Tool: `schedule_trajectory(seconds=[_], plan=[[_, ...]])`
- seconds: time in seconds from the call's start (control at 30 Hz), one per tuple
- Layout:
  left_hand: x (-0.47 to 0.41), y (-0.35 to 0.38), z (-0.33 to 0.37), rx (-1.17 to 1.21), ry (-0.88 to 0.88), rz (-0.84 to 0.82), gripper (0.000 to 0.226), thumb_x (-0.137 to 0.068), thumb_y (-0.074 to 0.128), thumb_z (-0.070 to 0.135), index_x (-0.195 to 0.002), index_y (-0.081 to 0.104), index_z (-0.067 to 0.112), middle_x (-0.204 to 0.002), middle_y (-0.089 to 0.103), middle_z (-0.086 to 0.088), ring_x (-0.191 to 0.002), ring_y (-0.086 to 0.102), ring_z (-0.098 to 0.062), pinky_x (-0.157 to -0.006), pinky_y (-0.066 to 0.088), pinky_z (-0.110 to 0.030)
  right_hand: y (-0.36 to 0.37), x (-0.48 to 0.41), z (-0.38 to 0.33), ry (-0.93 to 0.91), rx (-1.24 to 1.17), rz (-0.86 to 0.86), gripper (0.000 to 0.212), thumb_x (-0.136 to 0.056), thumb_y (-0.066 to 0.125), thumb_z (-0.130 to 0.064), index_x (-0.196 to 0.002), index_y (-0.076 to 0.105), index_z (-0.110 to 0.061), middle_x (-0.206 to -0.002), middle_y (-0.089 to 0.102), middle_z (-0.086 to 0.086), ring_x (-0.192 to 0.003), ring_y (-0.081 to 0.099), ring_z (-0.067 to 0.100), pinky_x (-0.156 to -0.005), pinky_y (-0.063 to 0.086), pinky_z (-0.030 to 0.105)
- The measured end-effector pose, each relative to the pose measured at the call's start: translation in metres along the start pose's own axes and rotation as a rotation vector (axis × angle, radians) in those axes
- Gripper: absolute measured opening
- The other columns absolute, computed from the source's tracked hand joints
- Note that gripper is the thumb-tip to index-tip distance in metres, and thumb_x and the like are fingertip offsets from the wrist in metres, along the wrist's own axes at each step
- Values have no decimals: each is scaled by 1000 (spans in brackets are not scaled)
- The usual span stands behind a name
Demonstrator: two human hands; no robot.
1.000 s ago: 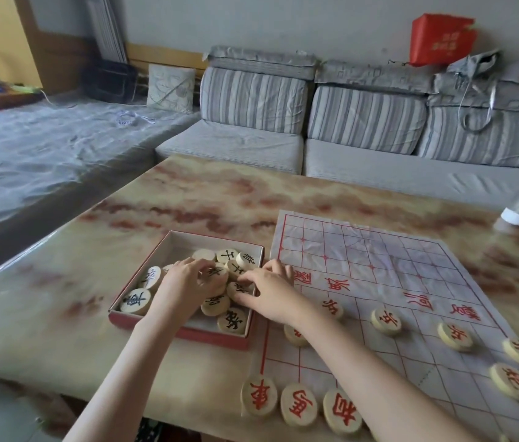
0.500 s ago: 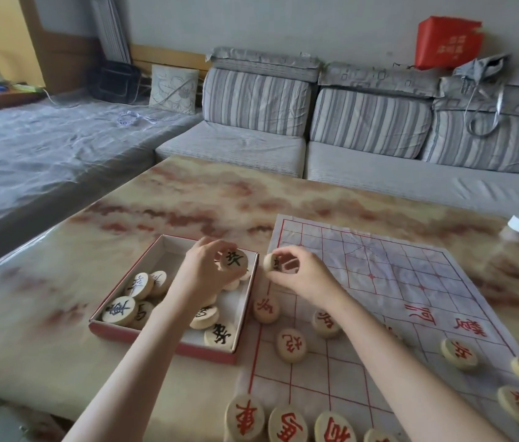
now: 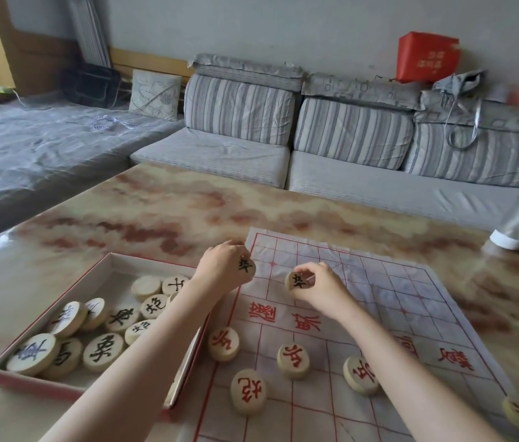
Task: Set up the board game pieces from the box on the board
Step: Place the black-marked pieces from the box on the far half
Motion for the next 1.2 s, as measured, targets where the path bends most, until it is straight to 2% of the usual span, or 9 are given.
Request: schedule_trajectory(seconds=[0.13,0.23,0.3,0.43,0.67,0.87,1.03,1.13,1.2], plan=[[-5,10,-1,-50,21,18,31,-83,56,30,-110,65,17,-112,63,-2,-110,54,-22,-93,36,-27,1,-5,8,-28,0,11,43,-79,68,-21,-120,55,-17,-115,49,2,-100,50,13,-76,35,21],[-6,19,-3,-58,8,-9,30,-83,54,33,-105,66,15,-104,67,-5,-104,57,-24,-86,38,-29,0,-9,12,-30,3,26,44,-78,68,-17,-120,56,-15,-114,48,1,-99,50,13,-80,35,21],[-6,20,-5,-50,2,-41,34,-83,55,35,-111,64,18,-112,65,-5,-107,55,-24,-86,40,-29,0,-11,13,-33,6,38,43,-78,67,-17,-120,56,-15,-114,48,1,-100,49,13,-80,34,20],[-5,15,-11,-5,-23,-89,57,-78,66,41,-130,51,22,-133,53,-3,-124,48,-21,-100,40,-34,4,-16,12,-39,17,40,43,-79,67,-18,-120,56,-15,-116,49,1,-103,51,13,-81,34,20],[10,-21,-22,75,-43,16,35,-80,65,25,-114,63,19,-109,67,-2,-101,61,-20,-87,48,-31,10,-10,4,-43,133,44,43,-83,63,-30,-123,55,-17,-120,49,2,-115,46,19,-94,40,29],[41,-60,-57,138,-93,64,22,-79,68,14,-100,69,14,-92,71,-5,-85,65,-19,-83,52,-32,13,10,-40,-191,56,43,37,-85,61,-23,-121,56,-19,-123,51,-1,-119,43,15,-96,36,28],[75,-61,-74,105,-109,-42,31,-74,73,24,-104,66,17,-88,63,5,-84,60,-13,-79,47,-25,31,27,-88,-317,-15,-15,34,-87,58,-20,-121,58,-21,-116,56,-5,-115,47,10,-88,33,19],[88,-52,-75,119,-119,-85,45,-66,79,30,-108,64,24,-96,64,7,-87,60,-12,-80,47,-25,46,30,-109,-338,-13,-77,39,-85,60,-18,-124,56,-21,-106,51,-7,-116,45,11,-92,32,18],[91,-47,-72,66,-87,-55,50,-65,78,34,-111,62,26,-103,64,7,-93,60,-13,-81,45,-26,57,28,-117,-324,5,-104,41,-84,61,-19,-125,56,-23,-114,54,-1,-119,45,12,-97,32,20]])
Point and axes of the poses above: each hand's wrist, its own x-axis away from the middle knuckle, its own y-axis out of the palm, z = x × y, the point moved 4 cm from there along -x, towards the middle knuckle
